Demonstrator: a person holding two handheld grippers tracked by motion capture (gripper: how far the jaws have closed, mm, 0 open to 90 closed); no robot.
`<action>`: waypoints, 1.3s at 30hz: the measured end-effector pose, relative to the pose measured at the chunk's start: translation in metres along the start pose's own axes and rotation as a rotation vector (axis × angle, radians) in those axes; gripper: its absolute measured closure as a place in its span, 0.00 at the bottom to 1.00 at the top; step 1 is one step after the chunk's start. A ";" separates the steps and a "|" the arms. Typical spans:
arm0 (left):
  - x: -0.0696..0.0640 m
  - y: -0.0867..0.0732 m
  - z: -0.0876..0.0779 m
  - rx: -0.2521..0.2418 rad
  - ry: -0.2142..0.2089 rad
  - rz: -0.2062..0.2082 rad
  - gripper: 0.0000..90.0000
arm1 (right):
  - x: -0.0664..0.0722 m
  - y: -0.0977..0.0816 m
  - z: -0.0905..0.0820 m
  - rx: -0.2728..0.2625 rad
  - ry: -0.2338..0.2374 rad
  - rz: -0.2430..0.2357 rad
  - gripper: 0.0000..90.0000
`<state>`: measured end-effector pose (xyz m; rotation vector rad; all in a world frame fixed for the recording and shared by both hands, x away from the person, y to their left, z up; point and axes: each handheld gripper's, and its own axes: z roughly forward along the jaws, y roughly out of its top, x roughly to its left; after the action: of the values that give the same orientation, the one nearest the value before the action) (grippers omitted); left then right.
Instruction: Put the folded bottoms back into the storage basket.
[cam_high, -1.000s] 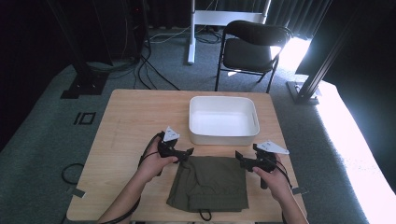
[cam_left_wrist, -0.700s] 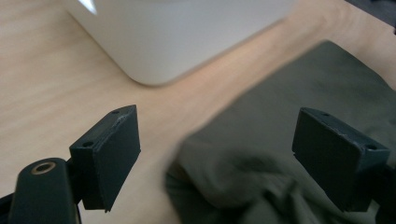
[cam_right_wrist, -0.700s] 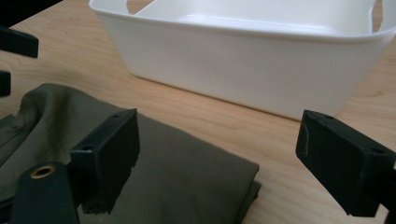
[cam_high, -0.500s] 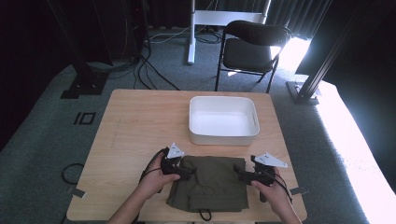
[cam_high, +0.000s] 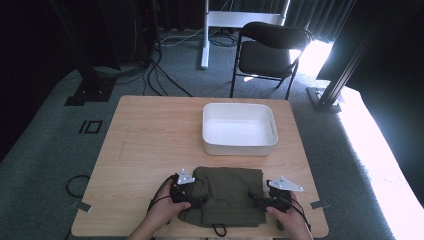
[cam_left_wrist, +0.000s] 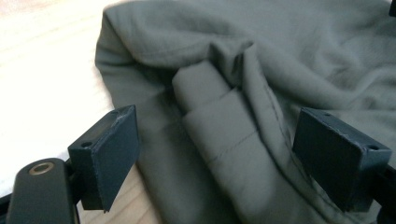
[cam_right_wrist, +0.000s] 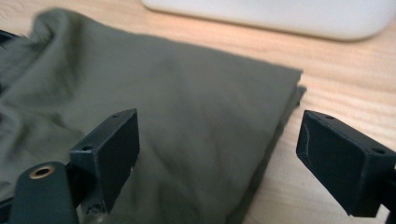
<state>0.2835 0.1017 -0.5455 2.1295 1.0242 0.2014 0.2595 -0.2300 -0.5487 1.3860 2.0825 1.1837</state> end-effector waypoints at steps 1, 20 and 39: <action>0.000 -0.001 0.000 0.000 0.005 -0.011 0.18 | 0.000 -0.001 0.001 0.004 0.000 0.004 0.15; -0.006 -0.011 0.006 -0.060 0.036 0.068 0.21 | 0.007 -0.007 0.016 0.080 0.044 -0.018 0.15; -0.011 -0.007 0.006 -0.117 -0.013 0.064 0.81 | 0.017 0.004 0.008 0.110 0.087 -0.077 0.89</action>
<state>0.2743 0.0930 -0.5529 2.0562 0.9146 0.2718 0.2596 -0.2111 -0.5477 1.3103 2.2714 1.1327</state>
